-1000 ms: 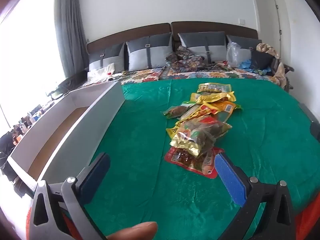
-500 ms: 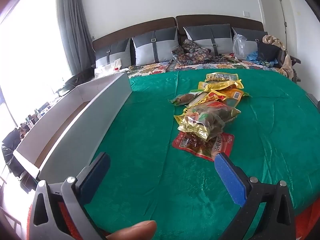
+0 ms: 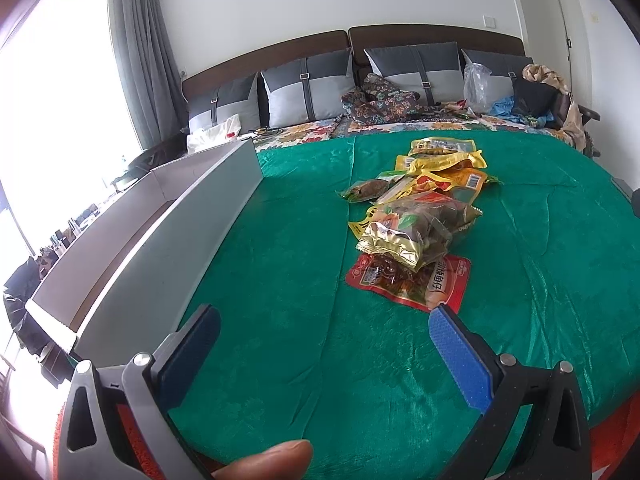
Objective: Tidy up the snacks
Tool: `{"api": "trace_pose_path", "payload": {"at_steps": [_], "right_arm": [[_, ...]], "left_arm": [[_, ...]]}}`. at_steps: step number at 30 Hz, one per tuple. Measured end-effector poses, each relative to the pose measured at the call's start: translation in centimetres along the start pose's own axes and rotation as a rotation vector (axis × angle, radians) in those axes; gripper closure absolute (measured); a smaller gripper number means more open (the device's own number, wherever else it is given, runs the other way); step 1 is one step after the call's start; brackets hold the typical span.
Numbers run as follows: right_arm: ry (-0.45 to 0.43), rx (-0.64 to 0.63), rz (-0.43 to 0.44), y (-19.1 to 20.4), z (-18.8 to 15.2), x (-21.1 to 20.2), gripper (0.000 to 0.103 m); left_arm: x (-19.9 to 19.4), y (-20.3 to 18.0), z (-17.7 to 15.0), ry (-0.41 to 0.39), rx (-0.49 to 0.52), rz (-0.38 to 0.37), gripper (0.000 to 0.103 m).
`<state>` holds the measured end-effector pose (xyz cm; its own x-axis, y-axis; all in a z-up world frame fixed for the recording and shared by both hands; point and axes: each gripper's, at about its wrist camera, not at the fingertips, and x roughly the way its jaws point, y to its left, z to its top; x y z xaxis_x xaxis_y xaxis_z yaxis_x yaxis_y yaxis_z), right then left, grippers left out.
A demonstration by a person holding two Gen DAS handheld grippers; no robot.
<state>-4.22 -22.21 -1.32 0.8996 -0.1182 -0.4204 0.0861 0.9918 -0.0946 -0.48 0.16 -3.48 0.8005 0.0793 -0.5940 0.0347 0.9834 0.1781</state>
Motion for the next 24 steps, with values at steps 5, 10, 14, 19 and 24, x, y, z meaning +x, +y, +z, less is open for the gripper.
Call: {"api": "trace_pose_path", "payload": {"at_steps": [5, 10, 14, 19, 24], "right_arm": [[0.005, -0.001, 0.0, 0.07, 0.05, 0.12, 0.012], [0.018, 0.001, 0.0, 0.01, 0.0, 0.4, 0.012], [0.023, -0.003, 0.002, 0.21, 0.03, 0.6, 0.012], [0.018, -0.014, 0.004, 0.49, 0.0, 0.56, 0.012], [0.016, -0.017, 0.005, 0.55, 0.03, 0.55, 0.012]], "left_arm": [[0.14, 0.05, 0.01, 0.006, -0.003, 0.003, 0.0], [0.5, 0.1, -0.13, 0.014, -0.003, 0.003, 0.0], [0.64, 0.16, -0.28, 0.016, 0.0, 0.002, 0.0], [0.79, 0.32, -0.3, 0.021, -0.005, 0.002, 0.0], [0.88, 0.49, -0.27, 0.022, -0.012, -0.002, 0.0]]}}
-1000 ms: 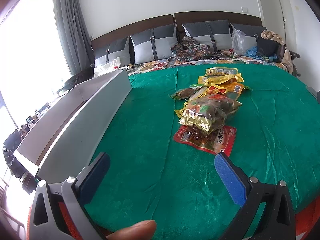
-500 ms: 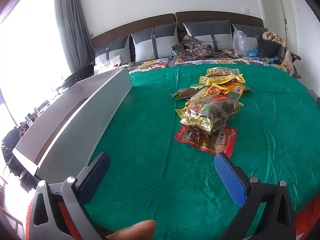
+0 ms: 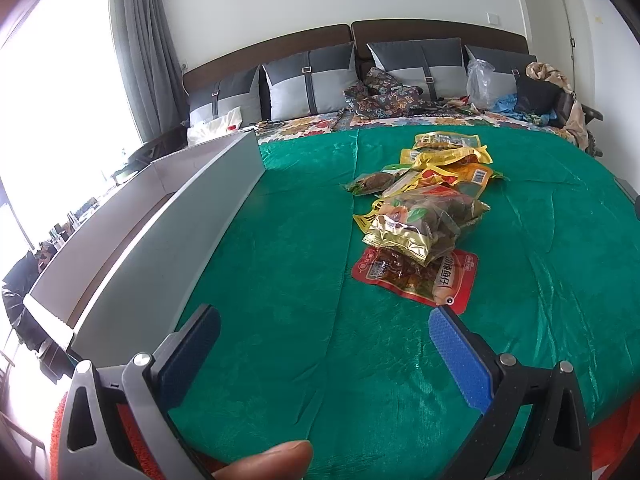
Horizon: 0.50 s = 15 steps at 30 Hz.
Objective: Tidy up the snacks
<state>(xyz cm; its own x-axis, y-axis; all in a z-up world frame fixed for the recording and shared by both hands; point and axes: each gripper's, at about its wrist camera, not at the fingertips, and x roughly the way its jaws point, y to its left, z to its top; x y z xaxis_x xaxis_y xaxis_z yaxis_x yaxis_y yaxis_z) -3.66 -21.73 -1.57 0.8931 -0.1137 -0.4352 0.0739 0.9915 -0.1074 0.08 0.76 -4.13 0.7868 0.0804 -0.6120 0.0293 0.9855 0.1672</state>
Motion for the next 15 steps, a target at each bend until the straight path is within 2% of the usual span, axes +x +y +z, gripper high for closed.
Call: {"api": "trace_pose_path", "payload": {"at_steps": [15], "right_arm": [[0.013, -0.01, 0.007, 0.34, -0.21, 0.33, 0.012]], "left_arm": [[0.84, 0.13, -0.57, 0.027, 0.0, 0.004, 0.0]]}}
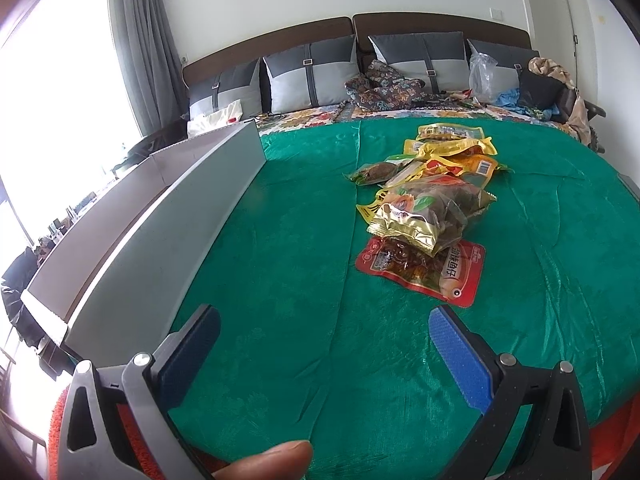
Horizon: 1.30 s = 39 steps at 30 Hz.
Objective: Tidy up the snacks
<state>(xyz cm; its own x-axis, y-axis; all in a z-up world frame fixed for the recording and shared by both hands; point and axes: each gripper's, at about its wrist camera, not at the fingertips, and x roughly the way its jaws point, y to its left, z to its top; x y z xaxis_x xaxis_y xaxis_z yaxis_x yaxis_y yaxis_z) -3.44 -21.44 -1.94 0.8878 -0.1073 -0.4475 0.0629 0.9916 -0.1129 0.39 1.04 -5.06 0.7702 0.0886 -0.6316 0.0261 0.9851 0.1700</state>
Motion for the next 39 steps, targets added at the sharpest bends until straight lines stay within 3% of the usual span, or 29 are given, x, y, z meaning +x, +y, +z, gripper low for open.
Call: {"api": "trace_pose_path", "payload": {"at_steps": [8, 16, 25, 28, 33, 39], "right_arm": [[0.011, -0.003, 0.006, 0.0, -0.2, 0.4, 0.012], [0.03, 0.002, 0.014, -0.1, -0.4, 0.8, 0.012], [0.134, 0.045, 0.027, -0.8, -1.5, 2.8, 0.012], [0.198, 0.09, 0.044, -1.6, -2.2, 3.9, 0.012], [0.328, 0.155, 0.111, -2.0, -3.5, 6.0, 0.012], [0.437, 0.196, 0.285, 1.3, -1.3, 9.1, 0.012]], "left_arm": [[0.9, -0.2, -0.4, 0.031, 0.003, -0.012, 0.0], [5.3, 0.2, -0.2, 0.125, -0.009, -0.066, 0.0], [8.4, 1.3, -1.3, 0.249, -0.071, -0.103, 0.0], [8.5, 1.6, -1.5, 0.258, -0.1, -0.119, 0.0], [8.8, 1.9, -1.5, 0.271, -0.113, -0.14, 0.0], [8.8, 2.2, -1.4, 0.282, -0.082, -0.171, 0.0]]}}
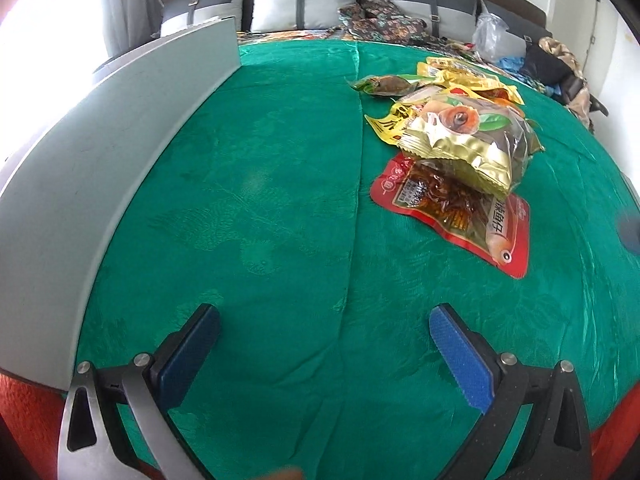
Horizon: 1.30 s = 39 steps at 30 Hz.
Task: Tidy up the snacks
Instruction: 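Move the right tool toward the clear longan bag with red label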
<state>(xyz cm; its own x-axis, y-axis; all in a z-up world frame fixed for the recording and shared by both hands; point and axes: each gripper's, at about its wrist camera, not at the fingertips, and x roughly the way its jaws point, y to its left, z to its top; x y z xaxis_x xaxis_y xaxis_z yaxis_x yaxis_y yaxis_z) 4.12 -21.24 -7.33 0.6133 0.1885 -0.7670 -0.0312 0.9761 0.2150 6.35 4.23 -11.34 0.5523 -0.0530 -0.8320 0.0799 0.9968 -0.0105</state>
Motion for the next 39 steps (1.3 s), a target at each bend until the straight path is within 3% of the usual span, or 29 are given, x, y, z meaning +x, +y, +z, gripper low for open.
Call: {"api": "trace_pose_path", "payload": {"at_steps": [4, 5, 8, 12, 16, 21, 24, 26, 29, 33, 35, 39], "right_arm": [[0.118, 0.196, 0.164, 2.1, 4.6, 3.9, 0.012], [0.131, 0.215, 0.159, 3.0, 5.8, 4.8, 0.012], [0.152, 0.126, 0.035, 7.3, 9.4, 7.6, 0.012], [0.181, -0.167, -0.102, 12.2, 10.4, 10.8, 0.012], [0.18, -0.149, -0.086, 8.6, 9.6, 8.5, 0.012], [0.184, -0.193, -0.259, 3.1, 8.8, 5.4, 0.012], [0.168, -0.129, -0.28, -1.5, 6.6, 3.3, 0.012], [0.158, -0.052, -0.239, -3.8, 5.0, 2.5, 0.012], [0.154, 0.122, -0.092, -4.9, 3.3, 1.5, 0.012], [0.136, 0.211, 0.177, 0.8, 5.6, 1.3, 0.012], [0.18, 0.186, 0.145, 4.5, 7.3, 2.6, 0.012], [0.27, 0.049, -0.052, 11.2, 9.4, 7.3, 0.011]], "left_arm": [[-0.2, 0.5, -0.1, 0.011, 0.01, -0.01, 0.0], [-0.2, 0.5, -0.2, 0.01, 0.011, -0.01, 0.0], [-0.2, 0.6, -0.3, 0.003, 0.015, -0.012, 0.0], [-0.4, 0.8, -0.5, 0.007, 0.052, -0.04, 0.0], [-0.6, 1.1, -0.5, 0.022, 0.053, -0.041, 0.0], [-0.5, 1.0, -0.1, 0.027, 0.034, -0.029, 0.0], [-0.6, 1.0, -0.3, 0.036, 0.027, -0.03, 0.0], [-0.7, 1.2, -0.3, 0.034, 0.012, -0.031, 0.0], [-0.7, 1.0, -0.5, 0.022, 0.012, -0.009, 0.0], [-0.7, 0.9, -0.6, 0.008, -0.003, -0.001, 0.0], [-0.7, 1.0, -0.7, 0.003, 0.003, -0.004, 0.0], [-0.9, 1.1, -1.1, -0.013, 0.011, -0.009, 0.0]]}}
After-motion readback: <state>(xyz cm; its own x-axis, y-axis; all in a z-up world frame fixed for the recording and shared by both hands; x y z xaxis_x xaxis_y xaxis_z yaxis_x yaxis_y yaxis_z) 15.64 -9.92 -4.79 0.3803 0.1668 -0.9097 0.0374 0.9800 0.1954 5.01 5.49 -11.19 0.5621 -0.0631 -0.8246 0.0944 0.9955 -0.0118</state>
